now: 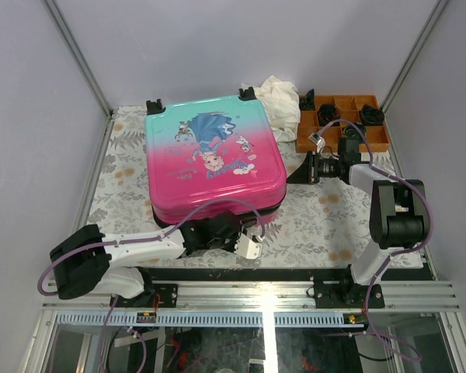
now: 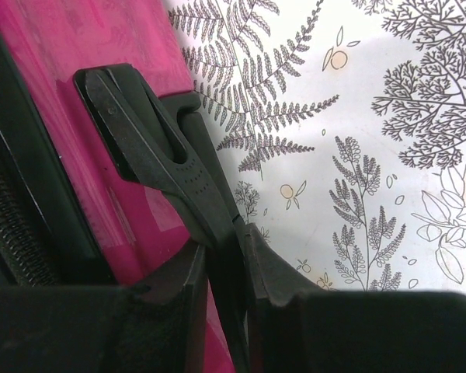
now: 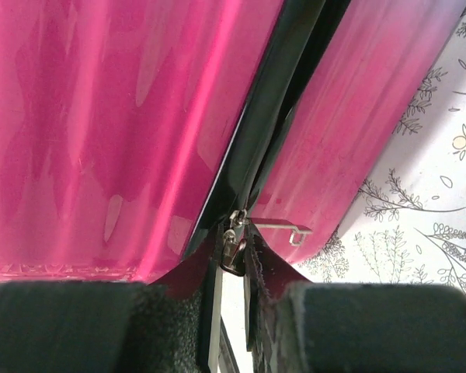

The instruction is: Pack the luggage

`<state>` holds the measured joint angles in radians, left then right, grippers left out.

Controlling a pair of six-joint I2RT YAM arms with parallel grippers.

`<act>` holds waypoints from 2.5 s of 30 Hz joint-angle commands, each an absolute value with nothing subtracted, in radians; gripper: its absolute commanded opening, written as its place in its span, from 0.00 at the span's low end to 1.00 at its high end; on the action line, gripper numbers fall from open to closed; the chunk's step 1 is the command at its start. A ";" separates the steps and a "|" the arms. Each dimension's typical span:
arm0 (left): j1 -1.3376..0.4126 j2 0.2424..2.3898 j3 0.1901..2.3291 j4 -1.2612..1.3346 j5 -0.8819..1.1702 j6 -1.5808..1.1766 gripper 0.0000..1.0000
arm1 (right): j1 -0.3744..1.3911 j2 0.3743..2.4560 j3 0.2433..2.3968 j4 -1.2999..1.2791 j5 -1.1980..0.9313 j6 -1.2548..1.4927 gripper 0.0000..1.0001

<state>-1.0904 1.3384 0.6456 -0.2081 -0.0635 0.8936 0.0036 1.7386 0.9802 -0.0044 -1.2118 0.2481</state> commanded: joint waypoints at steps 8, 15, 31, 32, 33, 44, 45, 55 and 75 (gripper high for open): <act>-1.109 1.403 0.882 -0.547 -0.064 0.795 0.41 | -0.010 1.635 1.065 0.109 -1.047 0.144 0.13; -1.136 1.391 1.039 -0.687 -0.017 0.789 0.81 | -0.018 1.600 1.126 -0.038 -1.017 0.100 0.47; -1.003 1.348 1.547 -0.949 0.029 0.638 1.00 | -0.030 1.605 1.307 -0.266 -0.901 0.004 0.73; -0.954 1.351 1.576 -0.953 0.048 0.601 1.00 | -0.029 1.614 1.324 -0.278 -0.890 0.004 0.74; -0.893 1.353 1.612 -0.951 0.073 0.560 1.00 | -0.030 1.620 1.337 -0.285 -0.879 0.006 0.74; -0.155 1.362 1.682 -0.833 0.456 0.182 1.00 | 0.019 1.760 1.504 -0.403 -0.758 -0.040 0.74; -0.086 1.363 1.662 -0.808 0.491 0.138 1.00 | 0.030 1.770 1.511 -0.400 -0.747 -0.039 0.74; 0.324 1.454 1.490 -0.568 0.708 -0.088 1.00 | 0.197 1.841 1.477 -0.322 -0.713 -0.050 0.71; 0.229 1.433 1.130 -0.454 1.023 -0.116 0.99 | 0.387 1.551 1.160 -0.299 -0.763 -0.089 0.70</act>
<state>0.3737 1.5223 1.2488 -0.4206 0.8970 -0.1150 0.3420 1.6314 1.1683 -0.2874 -0.6567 -0.1074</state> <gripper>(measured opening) 0.997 0.700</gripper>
